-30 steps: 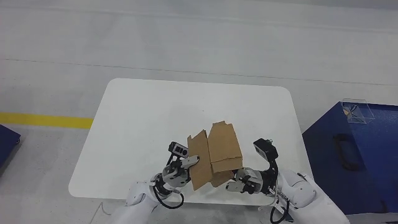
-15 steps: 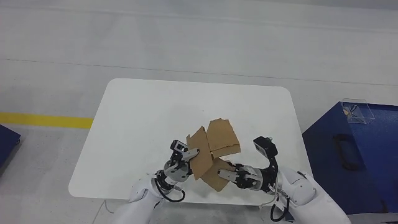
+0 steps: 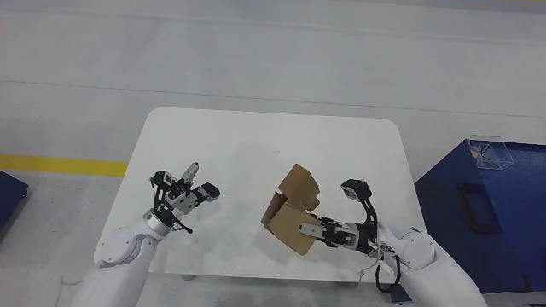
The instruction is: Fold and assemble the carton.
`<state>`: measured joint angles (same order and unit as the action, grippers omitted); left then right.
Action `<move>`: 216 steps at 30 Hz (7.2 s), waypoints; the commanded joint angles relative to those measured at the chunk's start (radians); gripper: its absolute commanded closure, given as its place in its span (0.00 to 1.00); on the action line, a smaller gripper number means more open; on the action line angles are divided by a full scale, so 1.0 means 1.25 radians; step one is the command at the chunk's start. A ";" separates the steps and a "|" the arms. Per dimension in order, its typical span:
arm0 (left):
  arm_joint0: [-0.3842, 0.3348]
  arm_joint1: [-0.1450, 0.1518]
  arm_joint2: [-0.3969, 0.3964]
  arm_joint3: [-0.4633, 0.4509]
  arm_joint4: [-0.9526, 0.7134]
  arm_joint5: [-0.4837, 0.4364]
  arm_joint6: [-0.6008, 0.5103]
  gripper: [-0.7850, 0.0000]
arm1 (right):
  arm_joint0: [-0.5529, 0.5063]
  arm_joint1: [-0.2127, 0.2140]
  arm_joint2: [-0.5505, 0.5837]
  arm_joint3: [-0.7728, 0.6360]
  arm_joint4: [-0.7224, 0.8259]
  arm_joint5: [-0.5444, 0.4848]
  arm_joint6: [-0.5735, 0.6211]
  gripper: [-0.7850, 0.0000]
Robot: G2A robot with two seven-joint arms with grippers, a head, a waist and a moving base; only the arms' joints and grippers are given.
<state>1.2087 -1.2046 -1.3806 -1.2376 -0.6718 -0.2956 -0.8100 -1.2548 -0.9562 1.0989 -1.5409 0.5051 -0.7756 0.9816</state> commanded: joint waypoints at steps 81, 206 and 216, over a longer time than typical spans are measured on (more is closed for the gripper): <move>-0.104 -0.011 0.195 -0.075 0.176 0.033 -0.279 0.00 | -0.021 0.022 0.034 -0.139 -0.326 0.138 0.018 1.00; -0.150 0.012 0.265 -0.095 0.171 0.433 -0.266 1.00 | -0.078 0.052 0.167 -0.168 -0.614 0.368 -0.234 0.00; -0.138 0.007 0.277 -0.100 0.145 0.471 -0.215 1.00 | -0.080 0.048 0.154 -0.158 -0.637 0.392 -0.253 0.00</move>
<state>1.0333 -1.1931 -1.0364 -1.3580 -0.4637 0.2805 -1.1065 -1.3564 -0.8944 1.2959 -1.7424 -0.2888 -0.2892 0.6686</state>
